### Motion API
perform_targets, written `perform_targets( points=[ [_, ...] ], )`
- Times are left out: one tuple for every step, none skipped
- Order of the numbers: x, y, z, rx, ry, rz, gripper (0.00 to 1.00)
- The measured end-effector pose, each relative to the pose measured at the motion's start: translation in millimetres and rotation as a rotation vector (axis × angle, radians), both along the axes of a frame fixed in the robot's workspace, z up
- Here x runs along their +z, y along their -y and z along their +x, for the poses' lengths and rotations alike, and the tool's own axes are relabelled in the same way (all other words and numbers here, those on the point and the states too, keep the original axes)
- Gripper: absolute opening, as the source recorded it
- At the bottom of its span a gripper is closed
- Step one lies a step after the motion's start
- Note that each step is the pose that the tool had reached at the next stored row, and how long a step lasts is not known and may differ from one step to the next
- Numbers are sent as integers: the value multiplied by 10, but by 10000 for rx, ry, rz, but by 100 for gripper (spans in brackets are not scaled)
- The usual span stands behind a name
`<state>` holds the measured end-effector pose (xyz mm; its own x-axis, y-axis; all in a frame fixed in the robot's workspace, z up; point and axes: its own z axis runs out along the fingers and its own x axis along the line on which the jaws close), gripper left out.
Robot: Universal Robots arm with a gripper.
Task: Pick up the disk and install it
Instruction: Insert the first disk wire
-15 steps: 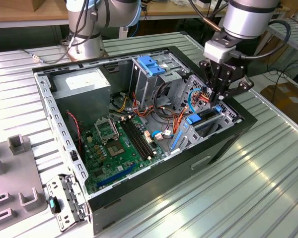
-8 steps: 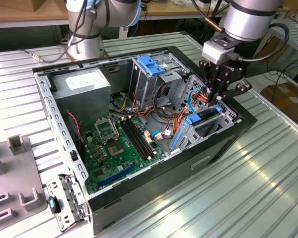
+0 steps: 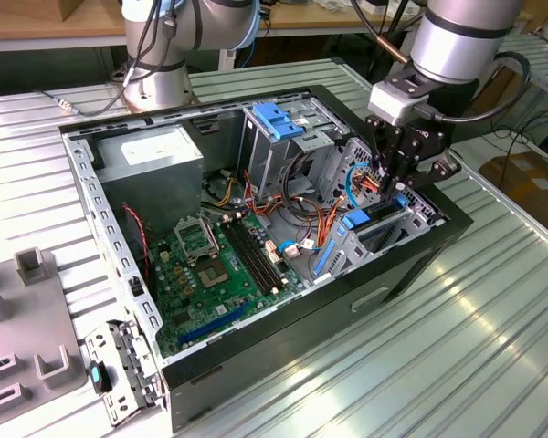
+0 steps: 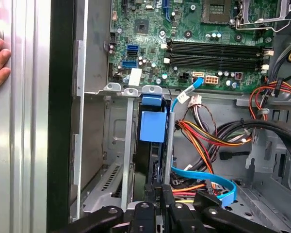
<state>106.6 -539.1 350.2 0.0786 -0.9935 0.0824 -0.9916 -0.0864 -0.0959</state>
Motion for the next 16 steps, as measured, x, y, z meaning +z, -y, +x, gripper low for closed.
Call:
perform_targets(
  points=[
    [-4,0,0,0,0,0,17],
    [-9,1,-1,-23,0,2,17],
    [-14,0,-1,-143,0,3,17],
    [-16,1,-2,-228,0,3,17],
    [-18,1,-1,-256,1,3,17],
    [-25,4,-1,-265,0,8,17],
    [-32,5,-1,-266,0,12,17],
    [-36,5,-1,-266,0,16,17],
    [-41,6,0,-266,0,18,17],
    [-43,6,0,-268,0,22,17],
    [-46,6,2,-272,-1,29,17],
    [-50,6,4,-282,-4,45,17],
    [-51,6,5,-291,-5,51,17],
    [-54,6,5,-297,-6,57,17],
    [-56,6,6,-299,-5,61,17],
    [-59,6,6,-301,-6,64,17]
  ],
)
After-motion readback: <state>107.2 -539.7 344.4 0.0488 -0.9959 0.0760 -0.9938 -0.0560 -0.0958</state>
